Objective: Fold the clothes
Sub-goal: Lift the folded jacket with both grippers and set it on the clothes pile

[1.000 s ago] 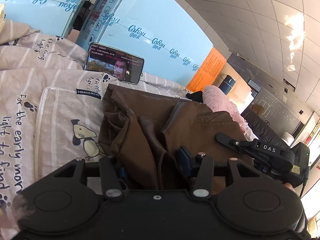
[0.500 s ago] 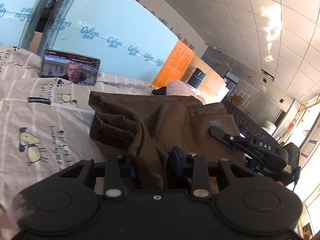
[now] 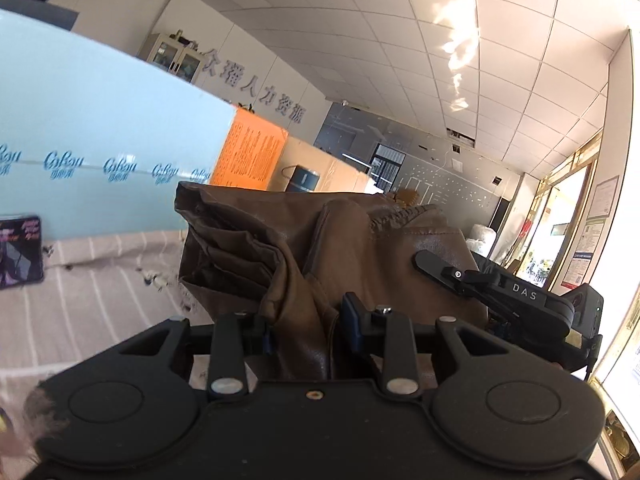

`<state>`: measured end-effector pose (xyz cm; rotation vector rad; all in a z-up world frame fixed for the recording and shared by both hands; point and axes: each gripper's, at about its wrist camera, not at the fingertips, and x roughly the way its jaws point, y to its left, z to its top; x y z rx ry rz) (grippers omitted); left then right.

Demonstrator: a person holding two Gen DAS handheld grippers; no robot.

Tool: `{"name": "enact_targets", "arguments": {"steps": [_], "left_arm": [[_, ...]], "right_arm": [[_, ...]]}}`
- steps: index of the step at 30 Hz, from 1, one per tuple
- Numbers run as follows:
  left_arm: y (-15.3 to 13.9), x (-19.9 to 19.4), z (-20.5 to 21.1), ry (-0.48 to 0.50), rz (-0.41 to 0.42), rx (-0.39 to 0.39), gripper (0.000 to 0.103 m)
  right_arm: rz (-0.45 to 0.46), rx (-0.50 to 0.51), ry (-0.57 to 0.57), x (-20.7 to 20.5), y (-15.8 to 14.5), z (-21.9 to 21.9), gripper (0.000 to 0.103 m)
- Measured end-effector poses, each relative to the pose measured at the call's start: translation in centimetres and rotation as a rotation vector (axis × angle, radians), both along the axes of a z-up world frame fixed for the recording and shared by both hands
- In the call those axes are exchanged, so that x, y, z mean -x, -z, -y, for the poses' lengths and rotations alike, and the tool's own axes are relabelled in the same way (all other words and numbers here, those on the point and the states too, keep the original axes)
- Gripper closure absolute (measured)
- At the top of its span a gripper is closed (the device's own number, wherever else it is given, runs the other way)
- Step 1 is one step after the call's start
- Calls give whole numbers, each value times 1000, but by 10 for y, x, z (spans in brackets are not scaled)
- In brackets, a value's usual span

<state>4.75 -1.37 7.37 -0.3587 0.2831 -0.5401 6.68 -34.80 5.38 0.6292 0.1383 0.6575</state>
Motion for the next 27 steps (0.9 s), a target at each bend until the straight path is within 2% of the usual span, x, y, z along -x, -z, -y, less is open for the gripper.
{"name": "enact_targets", "arguments": {"steps": [8, 10, 13, 15, 19, 22, 24, 27], "left_arm": [[-18, -73, 42, -90, 155, -1, 69], [-11, -90, 52, -115, 153, -15, 69], [3, -114, 62, -137, 122, -25, 70], [15, -128, 69, -149, 99, -46, 69], [44, -153, 81, -174, 58, -106, 69], [62, -164, 82, -175, 21, -87, 69], [70, -164, 87, -179, 21, -116, 69], [72, -166, 87, -175, 7, -116, 66]], "right_arm": [[93, 14, 225, -64, -46, 4, 92], [132, 31, 288, -80, -48, 2, 92], [152, 20, 336, -103, -33, 3, 92], [124, 18, 360, -120, -17, 5, 92], [-14, 30, 403, -157, 17, 18, 92], [-89, 73, 446, -178, 35, 28, 90], [-127, 92, 471, -185, 42, 29, 86], [-183, 119, 504, -193, 50, 27, 81]]}}
